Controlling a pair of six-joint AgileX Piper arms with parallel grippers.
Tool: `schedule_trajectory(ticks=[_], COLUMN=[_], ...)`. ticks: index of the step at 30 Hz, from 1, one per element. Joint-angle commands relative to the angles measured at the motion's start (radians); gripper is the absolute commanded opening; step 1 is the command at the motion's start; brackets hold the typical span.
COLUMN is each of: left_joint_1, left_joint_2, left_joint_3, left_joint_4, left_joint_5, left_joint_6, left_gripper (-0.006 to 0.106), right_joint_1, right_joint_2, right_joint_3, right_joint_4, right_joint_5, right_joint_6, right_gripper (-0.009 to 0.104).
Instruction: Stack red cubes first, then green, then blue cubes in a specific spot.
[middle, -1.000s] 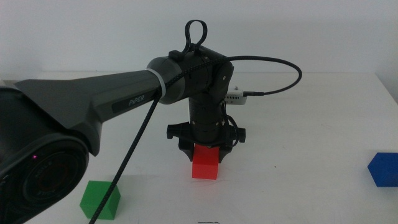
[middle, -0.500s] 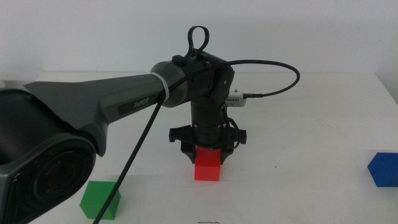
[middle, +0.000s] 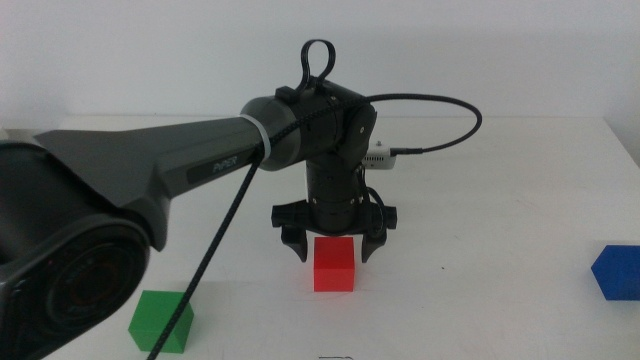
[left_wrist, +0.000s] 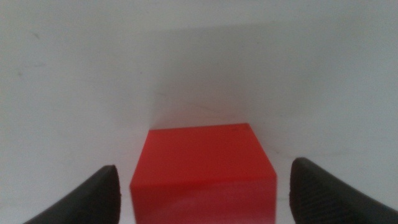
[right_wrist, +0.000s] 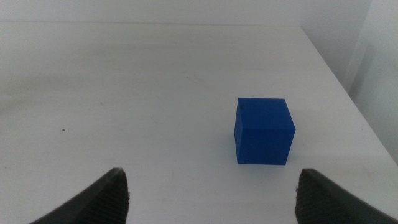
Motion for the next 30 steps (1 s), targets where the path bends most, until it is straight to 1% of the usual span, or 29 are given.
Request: schedule_trajectory(ticks=[1,4,7,9,11,13,22,26,30], left_joint_1=[0.0,0.01,0.025,0.043,0.071,0.106,0.292,0.347,0.358], left_joint_2=[-0.1,-0.165,-0.247,-0.311,-0.376,-0.442,-0.762,-0.813,-0.81], left_joint_3=[-0.028,-0.028,-0.028,-0.013,0.014,0.079,0.517,0.613,0.656], left_joint_4=[0.006,0.017,0.045,0.067,0.08,0.075,0.072,0.03,0.028], left_joint_5=[0.002,0.068,0.198,0.193,0.193,0.193,0.189,0.155,0.1], left_joint_6=[-0.003,0.043,0.097,0.164,0.186,0.186,0.19,0.194,0.233], left_gripper=[0.094,0.094,0.094,0.094,0.094,0.094,0.094,0.094,0.094], right_joint_1=[-0.007,-0.007,-0.007,-0.007,-0.007,-0.007,-0.007,-0.007,-0.007], right_joint_2=[-0.022,-0.022,-0.022,-0.022,-0.022,-0.022,-0.022,-0.022,-0.022], right_joint_3=[-0.017,-0.017,-0.017,-0.017,-0.017,-0.017,-0.017,-0.017,-0.017], right_joint_4=[-0.012,-0.012,-0.012,-0.012,-0.012,-0.012,-0.012,-0.012,-0.012], right_joint_5=[-0.079,-0.079,-0.079,-0.079,-0.079,-0.079,-0.079,-0.079,-0.079], right_joint_6=[-0.005,-0.005,-0.005,-0.005,-0.005,-0.005,-0.005,-0.005,-0.005], right_gripper=[0.078,0.078,0.078,0.078,0.078,0.078,0.078,0.078,0.078])
